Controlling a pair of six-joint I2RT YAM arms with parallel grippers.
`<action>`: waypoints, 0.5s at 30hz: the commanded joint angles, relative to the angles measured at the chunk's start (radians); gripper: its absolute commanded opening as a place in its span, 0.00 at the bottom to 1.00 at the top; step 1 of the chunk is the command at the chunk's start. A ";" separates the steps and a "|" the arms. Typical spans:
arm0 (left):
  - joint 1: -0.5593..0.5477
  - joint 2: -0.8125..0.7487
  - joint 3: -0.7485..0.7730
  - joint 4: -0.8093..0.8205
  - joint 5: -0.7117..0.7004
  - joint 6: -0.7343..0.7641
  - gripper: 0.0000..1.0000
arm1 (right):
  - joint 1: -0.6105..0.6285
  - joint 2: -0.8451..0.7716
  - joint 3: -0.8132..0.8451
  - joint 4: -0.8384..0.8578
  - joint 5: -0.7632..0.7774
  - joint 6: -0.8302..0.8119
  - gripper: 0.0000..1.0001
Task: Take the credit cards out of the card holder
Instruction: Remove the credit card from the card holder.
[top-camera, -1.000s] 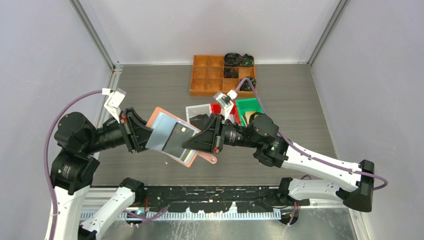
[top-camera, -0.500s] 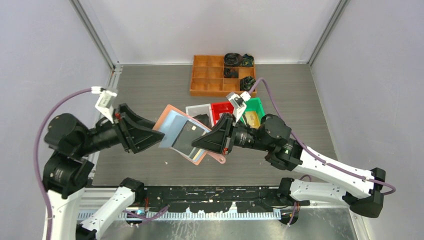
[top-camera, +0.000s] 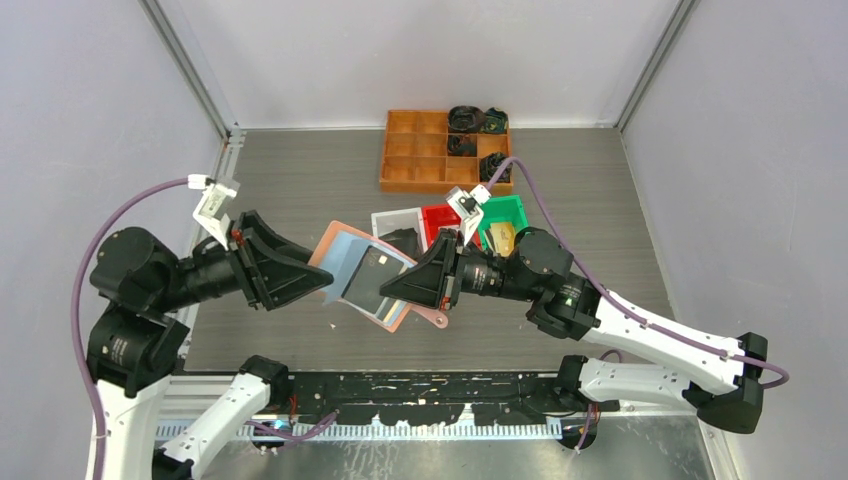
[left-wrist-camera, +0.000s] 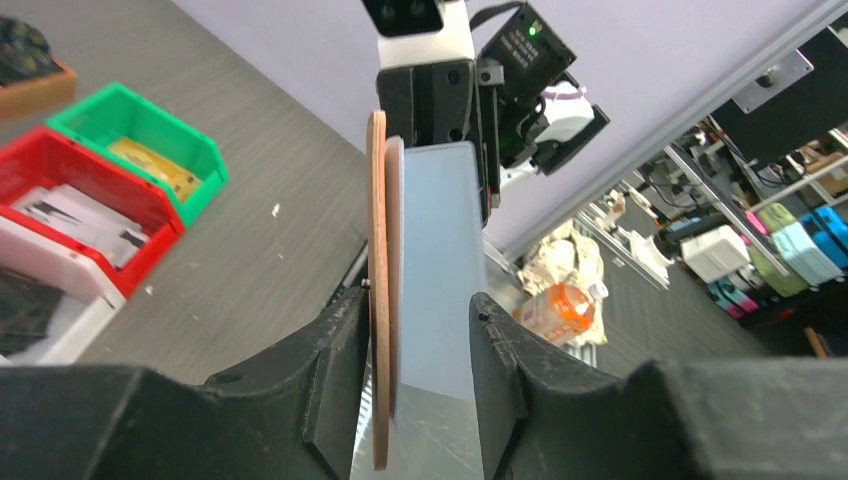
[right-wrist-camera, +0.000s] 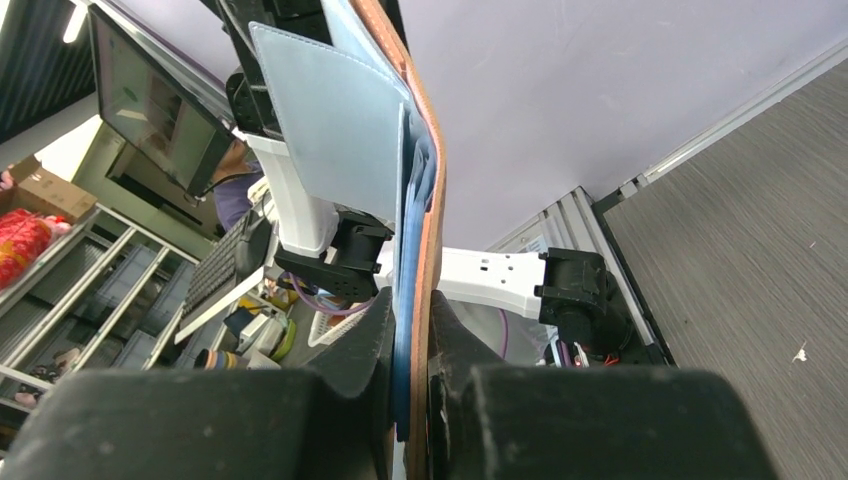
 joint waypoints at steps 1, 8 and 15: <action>-0.001 -0.014 0.078 0.030 -0.067 0.050 0.42 | 0.001 -0.007 0.064 0.027 0.016 -0.021 0.01; -0.001 0.018 0.030 0.096 0.094 -0.093 0.42 | 0.001 0.004 0.077 0.020 0.007 -0.020 0.01; -0.001 -0.009 0.024 -0.074 -0.183 0.202 0.39 | 0.001 0.004 0.080 0.025 -0.003 -0.012 0.01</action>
